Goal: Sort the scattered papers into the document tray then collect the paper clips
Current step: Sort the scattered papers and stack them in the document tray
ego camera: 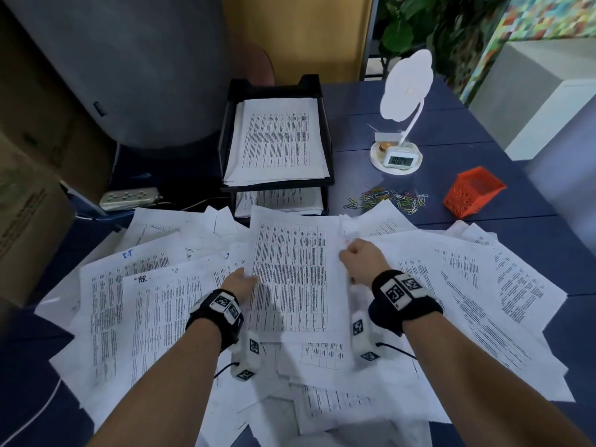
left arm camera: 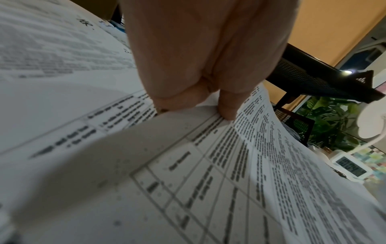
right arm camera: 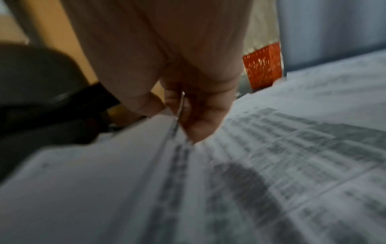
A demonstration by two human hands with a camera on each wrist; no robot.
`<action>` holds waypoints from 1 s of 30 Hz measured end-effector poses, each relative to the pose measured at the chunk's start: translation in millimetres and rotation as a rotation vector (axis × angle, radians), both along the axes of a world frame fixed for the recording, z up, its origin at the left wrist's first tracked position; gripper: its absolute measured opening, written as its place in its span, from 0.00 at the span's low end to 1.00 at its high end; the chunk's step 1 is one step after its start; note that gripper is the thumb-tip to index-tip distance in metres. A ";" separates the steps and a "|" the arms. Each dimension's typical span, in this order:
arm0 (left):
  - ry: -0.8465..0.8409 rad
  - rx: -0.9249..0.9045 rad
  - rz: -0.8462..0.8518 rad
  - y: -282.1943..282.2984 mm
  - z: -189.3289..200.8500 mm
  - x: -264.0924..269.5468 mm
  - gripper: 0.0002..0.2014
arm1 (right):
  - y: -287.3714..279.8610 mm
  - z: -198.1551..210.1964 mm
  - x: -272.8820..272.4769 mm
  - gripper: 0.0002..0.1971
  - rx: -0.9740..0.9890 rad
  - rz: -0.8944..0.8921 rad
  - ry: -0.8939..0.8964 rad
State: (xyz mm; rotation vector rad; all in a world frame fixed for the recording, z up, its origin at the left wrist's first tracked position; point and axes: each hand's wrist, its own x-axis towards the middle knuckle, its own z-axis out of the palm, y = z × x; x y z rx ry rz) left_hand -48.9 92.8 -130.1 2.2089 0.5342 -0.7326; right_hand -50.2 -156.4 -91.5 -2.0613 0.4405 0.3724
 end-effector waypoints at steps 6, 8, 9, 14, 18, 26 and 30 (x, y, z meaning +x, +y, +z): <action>-0.019 -0.053 0.027 -0.2 5.5 -2.0 0.25 | -4.0 -3.8 3.9 0.19 -0.246 0.149 0.094; -0.016 -0.074 0.047 0.1 4.3 -2.9 0.26 | -20.4 -20.0 1.1 0.14 -0.423 0.085 0.166; -0.018 -0.097 0.064 0.3 4.2 -2.9 0.26 | -26.4 -25.9 -2.5 0.16 -0.457 0.051 0.224; 0.007 -0.227 0.137 0.0 2.7 -3.8 0.33 | -28.2 -45.1 -10.2 0.23 -0.286 0.092 0.292; -0.002 -0.141 0.057 0.1 -1.9 -8.4 0.46 | -14.6 -42.7 -9.0 0.20 -0.142 0.246 0.278; -0.111 -0.137 0.083 0.8 -1.4 -16.8 0.42 | -47.6 -46.3 -5.7 0.22 -0.515 -0.044 0.136; -0.124 -0.267 0.167 1.0 -2.9 -20.2 0.46 | -45.6 -41.8 -4.3 0.29 -0.233 -0.034 0.045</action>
